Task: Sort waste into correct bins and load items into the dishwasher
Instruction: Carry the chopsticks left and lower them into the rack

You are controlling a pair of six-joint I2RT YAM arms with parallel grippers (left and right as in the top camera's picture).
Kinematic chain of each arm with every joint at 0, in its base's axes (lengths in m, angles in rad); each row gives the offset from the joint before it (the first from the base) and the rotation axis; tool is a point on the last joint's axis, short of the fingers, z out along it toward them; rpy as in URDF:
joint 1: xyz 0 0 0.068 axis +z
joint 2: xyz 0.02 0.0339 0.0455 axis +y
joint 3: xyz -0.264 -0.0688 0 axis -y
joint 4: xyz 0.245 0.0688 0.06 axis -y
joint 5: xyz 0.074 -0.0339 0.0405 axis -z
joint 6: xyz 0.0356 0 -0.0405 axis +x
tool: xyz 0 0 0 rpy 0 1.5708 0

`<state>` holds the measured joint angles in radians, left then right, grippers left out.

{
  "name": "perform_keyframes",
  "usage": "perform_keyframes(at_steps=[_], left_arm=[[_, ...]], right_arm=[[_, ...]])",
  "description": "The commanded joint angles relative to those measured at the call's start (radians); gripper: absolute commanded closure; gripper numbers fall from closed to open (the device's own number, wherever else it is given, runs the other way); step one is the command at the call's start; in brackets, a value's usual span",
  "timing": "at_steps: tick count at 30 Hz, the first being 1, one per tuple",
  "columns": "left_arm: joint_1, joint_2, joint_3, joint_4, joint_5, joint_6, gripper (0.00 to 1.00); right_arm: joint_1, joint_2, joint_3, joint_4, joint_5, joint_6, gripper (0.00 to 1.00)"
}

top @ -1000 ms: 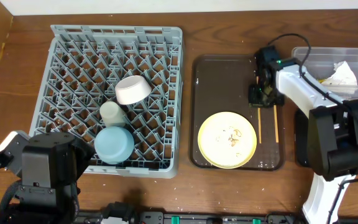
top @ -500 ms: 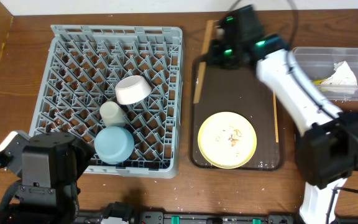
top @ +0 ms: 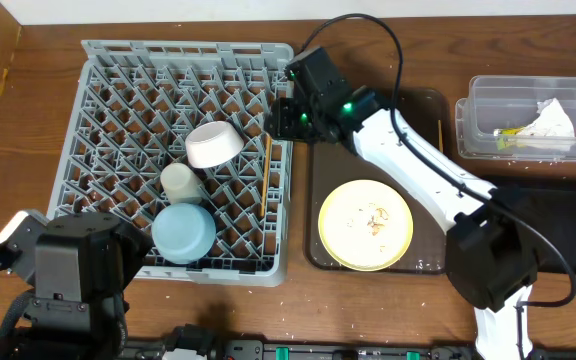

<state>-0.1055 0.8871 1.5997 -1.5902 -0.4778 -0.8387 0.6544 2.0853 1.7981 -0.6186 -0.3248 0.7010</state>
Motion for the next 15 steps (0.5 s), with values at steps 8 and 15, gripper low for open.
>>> perform_keyframes(at_steps=[8,15], left_arm=[[0.005,0.000,0.008,-0.003,-0.013,-0.009,0.02],[0.005,0.000,0.008,-0.003,-0.013,-0.009,0.02]], right_arm=[[-0.142,-0.174,0.024,-0.277,0.330,-0.221,0.22],[-0.266,-0.146,-0.009,-0.410,0.422,-0.428,0.24]])
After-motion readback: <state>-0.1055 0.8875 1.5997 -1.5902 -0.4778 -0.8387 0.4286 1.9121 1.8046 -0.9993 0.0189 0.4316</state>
